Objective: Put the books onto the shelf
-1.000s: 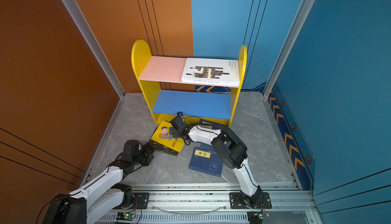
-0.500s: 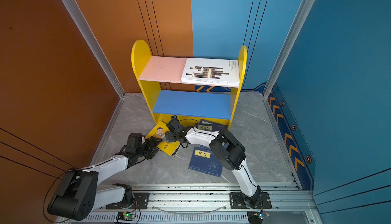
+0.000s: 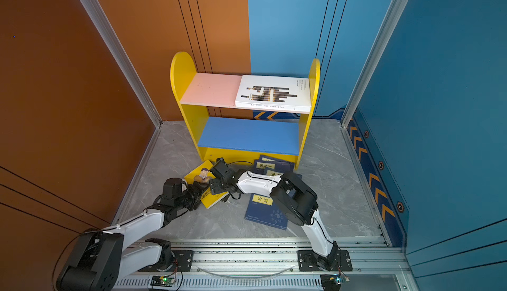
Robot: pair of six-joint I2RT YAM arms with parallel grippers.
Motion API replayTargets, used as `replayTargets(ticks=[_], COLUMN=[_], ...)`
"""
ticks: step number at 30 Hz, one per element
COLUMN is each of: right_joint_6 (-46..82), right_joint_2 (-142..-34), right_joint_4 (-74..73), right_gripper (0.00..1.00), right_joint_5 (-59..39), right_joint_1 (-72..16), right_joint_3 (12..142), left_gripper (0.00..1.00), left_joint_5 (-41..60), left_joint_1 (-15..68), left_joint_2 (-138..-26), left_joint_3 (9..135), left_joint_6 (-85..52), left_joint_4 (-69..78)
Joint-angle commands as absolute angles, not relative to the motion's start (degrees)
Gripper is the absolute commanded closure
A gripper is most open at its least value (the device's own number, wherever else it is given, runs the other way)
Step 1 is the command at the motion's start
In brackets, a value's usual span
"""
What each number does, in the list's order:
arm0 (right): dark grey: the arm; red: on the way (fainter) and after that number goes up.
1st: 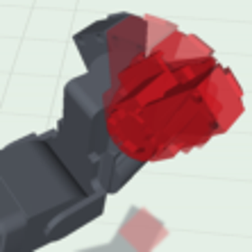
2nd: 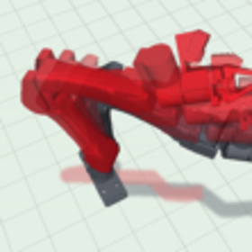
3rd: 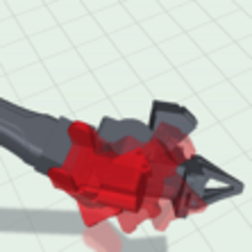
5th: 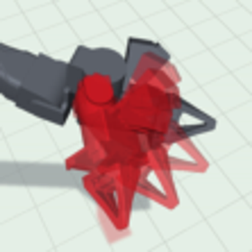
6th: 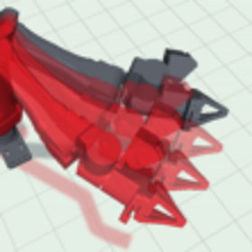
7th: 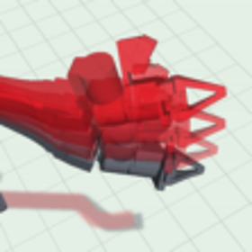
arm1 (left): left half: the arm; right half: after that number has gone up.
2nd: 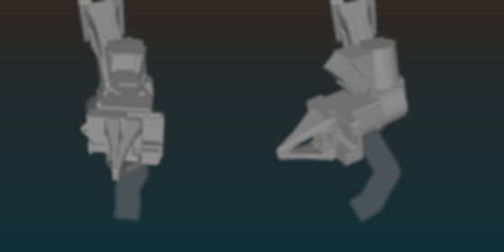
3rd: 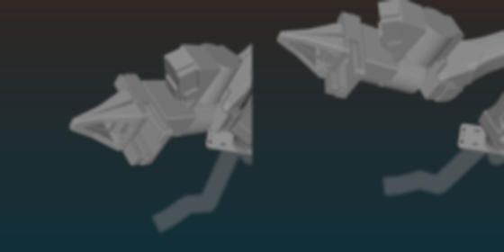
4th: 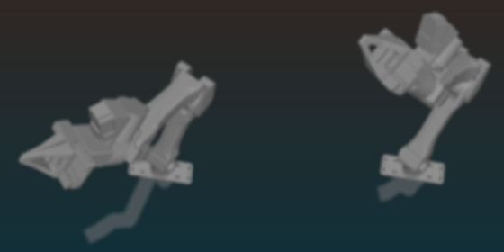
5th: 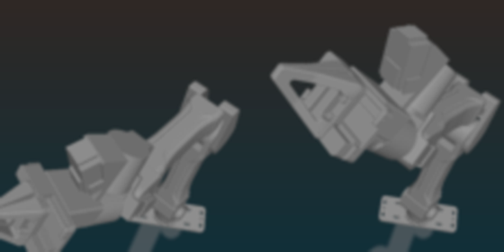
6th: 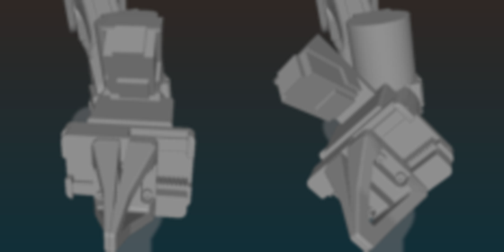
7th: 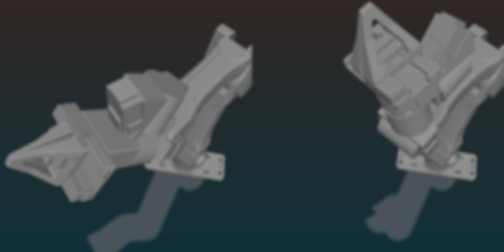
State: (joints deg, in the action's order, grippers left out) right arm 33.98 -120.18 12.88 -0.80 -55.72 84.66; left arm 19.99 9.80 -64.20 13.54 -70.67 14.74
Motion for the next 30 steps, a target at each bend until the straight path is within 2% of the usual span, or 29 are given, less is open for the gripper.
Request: replayTargets(ticks=[1, 5, 14, 18, 24, 27, 30], right_joint_6=[36.9, 36.8, 37.2, 37.5, 38.7, 39.5, 40.5], right_joint_2=[-120.8, -121.1, -122.5, -123.8, -123.5, -123.2, -122.9], right_joint_4=[13.6, 13.8, 14.6, 15.1, 14.9, 14.2, 13.8], right_gripper=[0.19, 0.21, 0.24, 0.26, 0.28, 0.28, 0.28], right_joint_5=[-7.3, -9.6, -13.0, -14.5, -16.6, -17.5, -17.8], right_joint_1=[-55.2, -55.3, -55.6, -55.7, -55.5, -55.0, -54.3], right_joint_3=[85.2, 86.1, 87.6, 89.0, 90.4, 91.1, 91.5], left_gripper=[0.30, 0.30, 0.56, 0.64, 0.79, 0.89, 0.95], left_joint_5=[19.0, 18.8, 19.2, 20.8, 22.4, 22.2, 22.1], left_joint_1=[10.0, 9.9, 9.2, 9.1, 8.8, 8.6, 8.2], left_joint_2=[-59.8, -54.0, -45.7, -43.5, -39.7, -38.6, -37.8], left_joint_3=[11.5, 10.6, 6.9, 5.8, 7.4, 9.5, 12.6], left_joint_6=[-71.0, -71.1, -73.0, -73.8, -73.4, -72.9, -71.2], left_joint_4=[9.8, 6.6, 5.8, 9.8, 10.0, 6.7, 2.4])
